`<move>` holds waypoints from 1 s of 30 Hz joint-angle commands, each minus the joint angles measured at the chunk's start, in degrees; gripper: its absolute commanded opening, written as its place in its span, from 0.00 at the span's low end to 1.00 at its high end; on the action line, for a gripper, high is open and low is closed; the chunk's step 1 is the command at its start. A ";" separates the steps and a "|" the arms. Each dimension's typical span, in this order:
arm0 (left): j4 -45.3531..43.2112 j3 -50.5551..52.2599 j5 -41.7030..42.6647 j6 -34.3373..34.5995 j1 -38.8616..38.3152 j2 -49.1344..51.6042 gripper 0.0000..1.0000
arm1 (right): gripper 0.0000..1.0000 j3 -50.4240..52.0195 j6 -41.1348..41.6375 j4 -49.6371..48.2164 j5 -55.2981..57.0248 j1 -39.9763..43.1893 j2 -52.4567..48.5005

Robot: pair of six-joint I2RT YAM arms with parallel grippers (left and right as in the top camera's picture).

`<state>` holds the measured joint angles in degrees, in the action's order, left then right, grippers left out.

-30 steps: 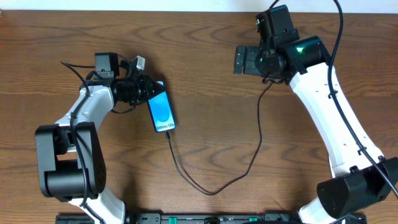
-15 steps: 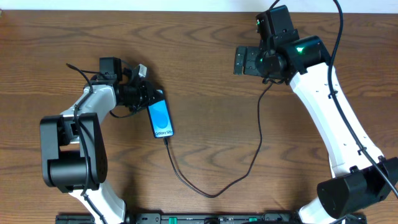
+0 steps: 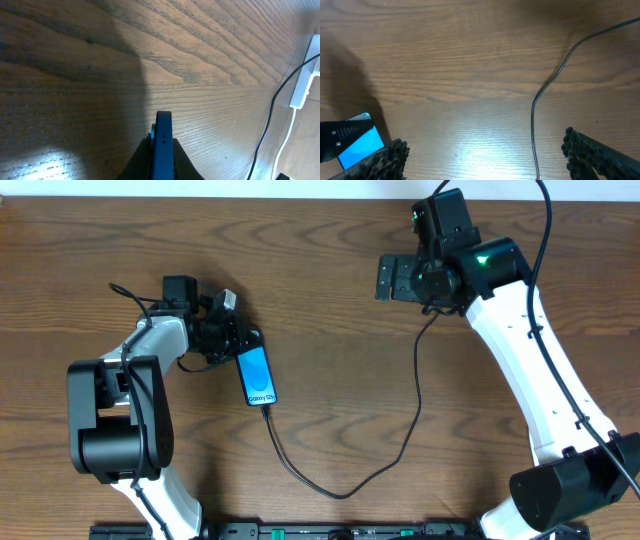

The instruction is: Plug charger to phone and switch on socket

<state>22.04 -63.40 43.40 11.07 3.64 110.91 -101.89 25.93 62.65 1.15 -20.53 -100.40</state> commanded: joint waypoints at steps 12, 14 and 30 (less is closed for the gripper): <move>0.85 -0.55 -4.07 -1.66 -0.20 0.55 0.08 | 0.97 -0.42 0.42 0.11 0.90 -0.57 0.26; 0.87 -0.55 -4.92 -1.68 -0.20 0.55 0.08 | 0.97 -0.42 0.39 0.11 0.87 -0.57 0.26; 1.05 -0.55 -7.06 -2.05 -0.20 0.55 0.23 | 0.97 -0.28 0.39 0.13 0.87 -0.57 0.26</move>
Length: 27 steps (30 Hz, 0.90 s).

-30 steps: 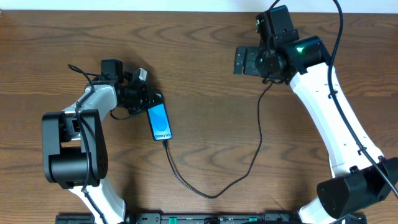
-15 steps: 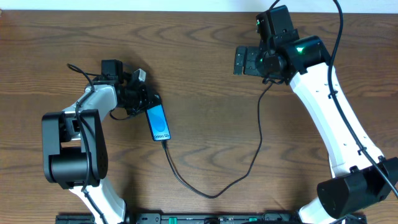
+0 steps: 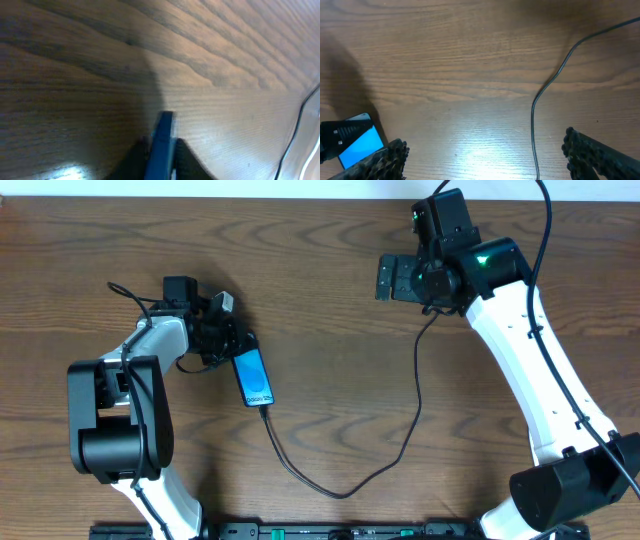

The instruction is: Plug charger to phone and switch on socket

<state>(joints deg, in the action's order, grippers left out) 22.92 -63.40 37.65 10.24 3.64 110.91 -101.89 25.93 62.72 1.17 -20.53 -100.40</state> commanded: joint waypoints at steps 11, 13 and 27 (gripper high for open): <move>0.24 -0.55 -1.29 -1.22 -0.20 0.55 0.30 | 0.98 0.31 0.39 0.02 0.85 -0.57 0.26; 0.24 -0.55 -1.29 -1.22 -0.20 0.55 0.31 | 0.97 0.33 0.39 -0.02 0.85 -0.57 0.26; 0.66 -0.55 -1.29 -1.22 -0.20 0.55 0.48 | 0.98 0.33 0.42 -0.11 0.85 -0.57 0.26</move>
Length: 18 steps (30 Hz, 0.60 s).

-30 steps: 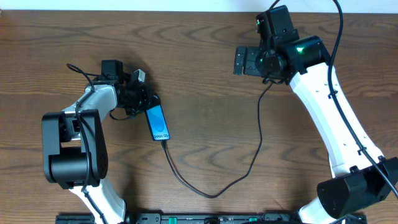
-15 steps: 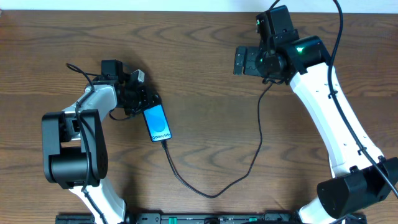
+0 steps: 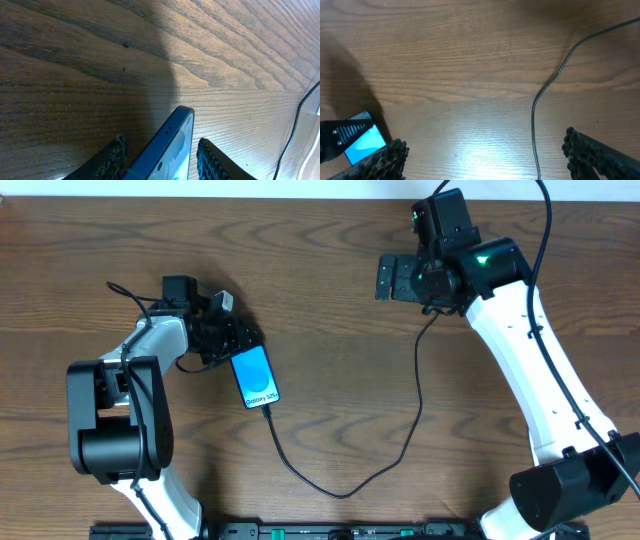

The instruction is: Plug charger to phone and switch on socket

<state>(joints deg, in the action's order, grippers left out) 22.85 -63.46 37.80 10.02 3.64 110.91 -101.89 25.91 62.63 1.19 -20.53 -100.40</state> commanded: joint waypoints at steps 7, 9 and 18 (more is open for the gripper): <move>0.70 -0.48 -1.46 -1.03 -0.20 0.55 0.50 | 0.98 0.33 0.44 -0.02 0.83 -0.57 0.26; 0.70 -0.50 -1.49 -1.03 -0.20 0.55 0.56 | 0.98 0.33 0.44 -0.02 0.83 -0.57 0.26; 1.53 -0.48 -2.97 -1.03 -0.20 0.55 0.70 | 0.98 0.33 0.44 -0.02 0.83 -0.57 0.26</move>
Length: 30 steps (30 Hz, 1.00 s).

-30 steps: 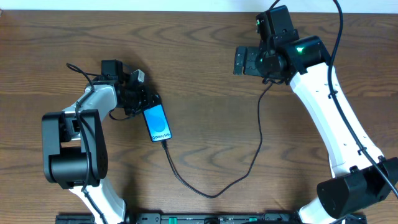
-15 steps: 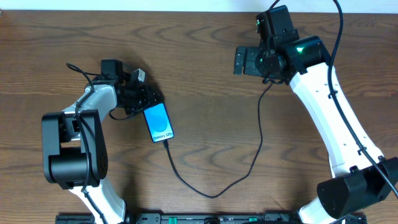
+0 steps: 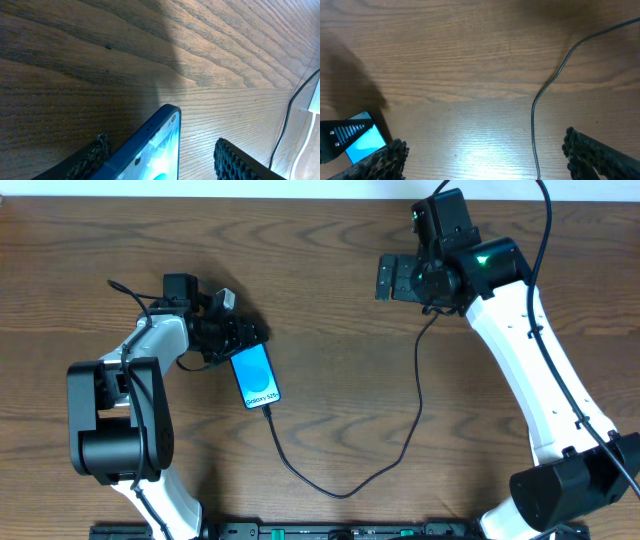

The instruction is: Plug charger to phone and switch on socket

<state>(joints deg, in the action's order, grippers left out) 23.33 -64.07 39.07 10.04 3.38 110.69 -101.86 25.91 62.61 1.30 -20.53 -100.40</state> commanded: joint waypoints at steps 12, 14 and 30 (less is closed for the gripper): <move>1.70 0.13 -4.24 -1.03 0.07 0.76 0.86 | 0.98 0.31 0.44 0.00 0.72 -0.57 0.26; 1.95 0.13 -4.26 -1.03 0.07 0.76 0.86 | 0.98 0.31 0.44 0.00 0.72 -0.57 0.26; 6.47 0.13 -10.21 -1.03 0.07 0.76 0.87 | 0.98 0.31 0.44 0.00 0.72 -0.57 0.26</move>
<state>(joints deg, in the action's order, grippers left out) 28.29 -65.04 36.16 10.00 3.27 109.62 -101.86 25.93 62.59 1.30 -20.53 -100.40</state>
